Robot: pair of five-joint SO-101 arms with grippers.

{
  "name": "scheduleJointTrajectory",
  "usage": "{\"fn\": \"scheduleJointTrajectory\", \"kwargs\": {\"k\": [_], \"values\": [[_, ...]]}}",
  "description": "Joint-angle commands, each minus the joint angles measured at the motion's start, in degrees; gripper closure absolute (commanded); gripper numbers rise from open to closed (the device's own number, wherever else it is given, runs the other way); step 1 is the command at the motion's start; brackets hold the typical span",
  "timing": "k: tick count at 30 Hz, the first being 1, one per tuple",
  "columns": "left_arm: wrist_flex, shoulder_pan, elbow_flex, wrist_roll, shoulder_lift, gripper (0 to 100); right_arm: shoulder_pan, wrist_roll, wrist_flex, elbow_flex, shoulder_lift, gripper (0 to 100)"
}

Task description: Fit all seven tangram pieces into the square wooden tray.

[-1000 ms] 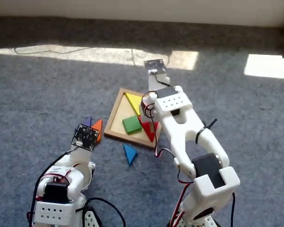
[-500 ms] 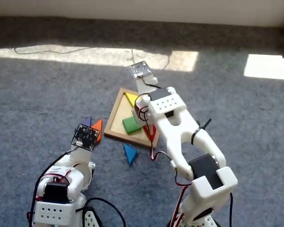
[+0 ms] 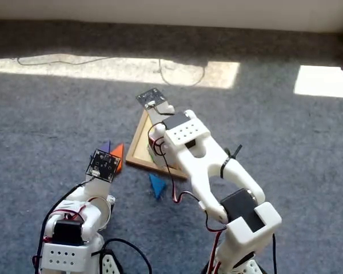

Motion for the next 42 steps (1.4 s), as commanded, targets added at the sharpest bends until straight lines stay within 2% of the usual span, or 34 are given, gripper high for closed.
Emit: {"fn": "scheduleJointTrajectory", "kwargs": {"k": [1,10,12,14,18,27,33,39,42], "values": [[0.09,-0.66,1.19,0.53,-1.89,99,-0.4,0.18,0.48,-3.74,-1.36,87.4],[0.09,-0.66,1.19,0.53,-1.89,99,-0.57,0.09,1.54,-3.74,-4.88,87.7],[0.09,-0.66,1.19,0.53,-1.89,99,-0.57,-1.32,1.45,-3.74,-7.16,91.2],[0.09,-0.66,1.19,0.53,-1.89,99,-0.57,-5.98,0.75,-3.74,-8.57,98.0],[0.09,-0.66,1.19,0.53,-1.89,99,-0.66,-14.59,-5.14,-3.38,-8.75,99.3],[0.09,-0.66,1.19,0.53,-1.89,99,-2.86,-17.85,-18.68,0.92,-0.92,99.3],[0.09,-0.66,1.19,0.53,-1.89,99,-1.1,-17.67,-16.66,4.62,1.36,99.3],[0.09,-0.66,1.19,0.53,-1.89,99,0.92,-17.14,-6.81,4.97,1.19,99.3],[0.09,-0.66,1.19,0.53,-1.89,99,1.71,-12.75,-1.54,4.09,0.75,99.3]]}}
